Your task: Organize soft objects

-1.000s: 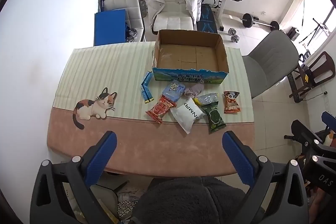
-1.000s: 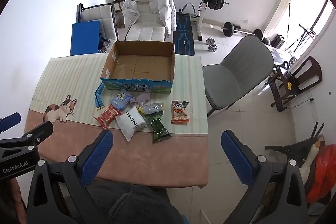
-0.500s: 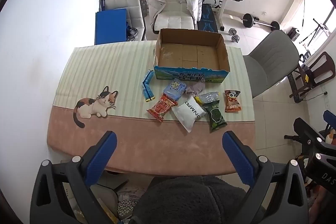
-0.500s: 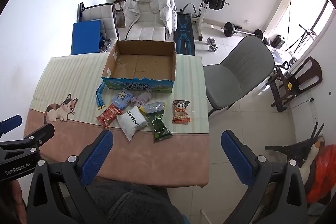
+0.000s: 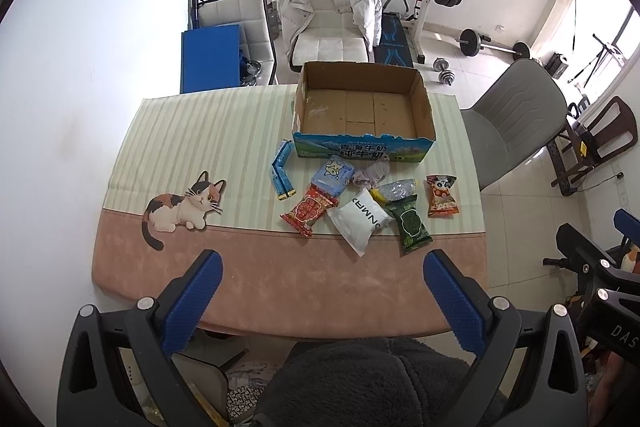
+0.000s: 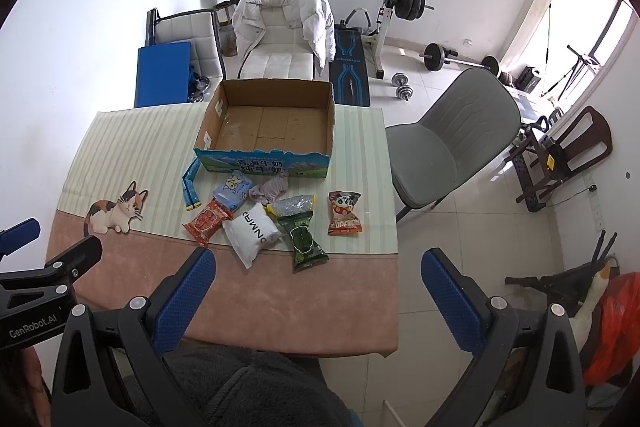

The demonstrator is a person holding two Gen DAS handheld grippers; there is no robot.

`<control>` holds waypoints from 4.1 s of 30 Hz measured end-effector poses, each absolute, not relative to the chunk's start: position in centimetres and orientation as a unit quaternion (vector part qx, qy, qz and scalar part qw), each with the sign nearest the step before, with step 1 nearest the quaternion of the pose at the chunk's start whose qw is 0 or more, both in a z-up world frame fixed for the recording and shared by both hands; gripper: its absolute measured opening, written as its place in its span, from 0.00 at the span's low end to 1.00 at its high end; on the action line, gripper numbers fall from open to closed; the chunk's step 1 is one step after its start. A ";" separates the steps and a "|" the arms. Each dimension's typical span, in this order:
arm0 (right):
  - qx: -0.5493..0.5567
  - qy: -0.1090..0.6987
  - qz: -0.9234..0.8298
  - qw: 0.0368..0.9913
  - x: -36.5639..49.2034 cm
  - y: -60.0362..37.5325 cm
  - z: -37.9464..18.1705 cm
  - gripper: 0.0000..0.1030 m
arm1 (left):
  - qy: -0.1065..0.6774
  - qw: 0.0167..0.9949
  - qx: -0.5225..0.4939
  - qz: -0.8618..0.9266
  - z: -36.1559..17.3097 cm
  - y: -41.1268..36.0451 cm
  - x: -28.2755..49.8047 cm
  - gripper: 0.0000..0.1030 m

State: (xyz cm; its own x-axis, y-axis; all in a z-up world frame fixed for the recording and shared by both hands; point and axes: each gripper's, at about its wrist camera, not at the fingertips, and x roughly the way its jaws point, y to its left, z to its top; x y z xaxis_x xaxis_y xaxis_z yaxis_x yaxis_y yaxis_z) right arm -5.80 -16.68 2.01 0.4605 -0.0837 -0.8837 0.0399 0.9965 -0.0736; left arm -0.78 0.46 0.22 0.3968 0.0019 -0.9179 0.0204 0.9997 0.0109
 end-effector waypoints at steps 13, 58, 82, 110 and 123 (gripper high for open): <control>-0.023 0.519 -0.035 0.854 -5.6 -16.8 2.2 1.00 | 0.547 0.837 0.010 -0.006 0.5 0.5 -0.7 1.00; -0.019 0.512 -0.041 0.858 -5.5 -17.0 3.0 1.00 | 0.536 0.844 0.014 -0.009 1.2 0.7 -0.1 1.00; 0.013 0.586 0.009 0.810 3.5 -20.6 -16.5 1.00 | 0.591 0.784 0.191 0.014 -20.5 -2.3 12.2 1.00; 0.068 0.757 0.035 0.649 9.4 -22.5 -48.8 0.59 | 0.771 0.592 0.204 -0.117 -44.3 -10.5 17.9 0.88; 0.116 0.773 0.056 0.622 8.7 -23.6 -49.8 0.67 | 0.831 0.549 -0.079 -0.026 -49.5 -5.6 13.6 0.85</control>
